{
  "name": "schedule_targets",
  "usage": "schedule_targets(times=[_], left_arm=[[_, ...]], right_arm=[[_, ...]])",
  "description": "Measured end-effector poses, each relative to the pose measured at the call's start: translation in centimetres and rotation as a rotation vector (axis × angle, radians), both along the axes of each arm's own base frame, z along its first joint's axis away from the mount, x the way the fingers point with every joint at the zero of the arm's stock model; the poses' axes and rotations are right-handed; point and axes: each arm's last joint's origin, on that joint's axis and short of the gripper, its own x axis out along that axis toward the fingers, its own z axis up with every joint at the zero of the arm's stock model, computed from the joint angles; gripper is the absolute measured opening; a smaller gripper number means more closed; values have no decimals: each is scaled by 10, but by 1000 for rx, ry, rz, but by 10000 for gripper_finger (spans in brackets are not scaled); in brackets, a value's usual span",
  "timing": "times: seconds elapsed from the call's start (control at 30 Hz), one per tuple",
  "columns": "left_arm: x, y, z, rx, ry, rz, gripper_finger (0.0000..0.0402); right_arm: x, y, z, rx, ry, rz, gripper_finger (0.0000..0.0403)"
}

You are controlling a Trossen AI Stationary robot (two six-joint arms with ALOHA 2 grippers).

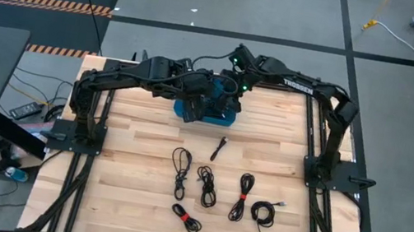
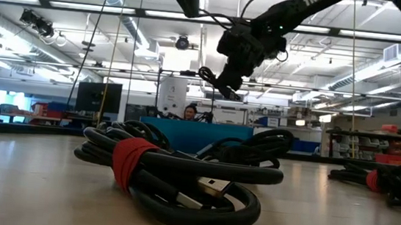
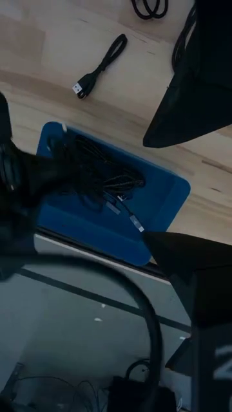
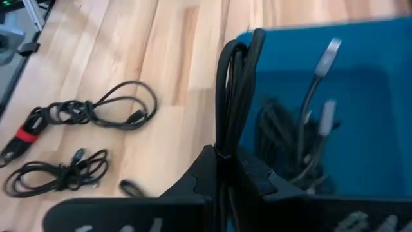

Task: Pick and place USB-C Cables
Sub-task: Put the black charger cable into the blue bin

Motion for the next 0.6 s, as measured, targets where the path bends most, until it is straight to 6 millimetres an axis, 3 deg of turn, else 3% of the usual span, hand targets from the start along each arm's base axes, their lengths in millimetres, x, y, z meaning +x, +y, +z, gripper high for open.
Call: schedule_targets(times=[0.33, 0.6], left_arm=[[0, 0, 0, -8, -4, 2, 231], [0, 0, 0, -9, -4, 2, 231]], right_arm=[[22, -29, 1, -9, 14, 48, 28], [27, -32, -25, 80, 84, 113, 28]])
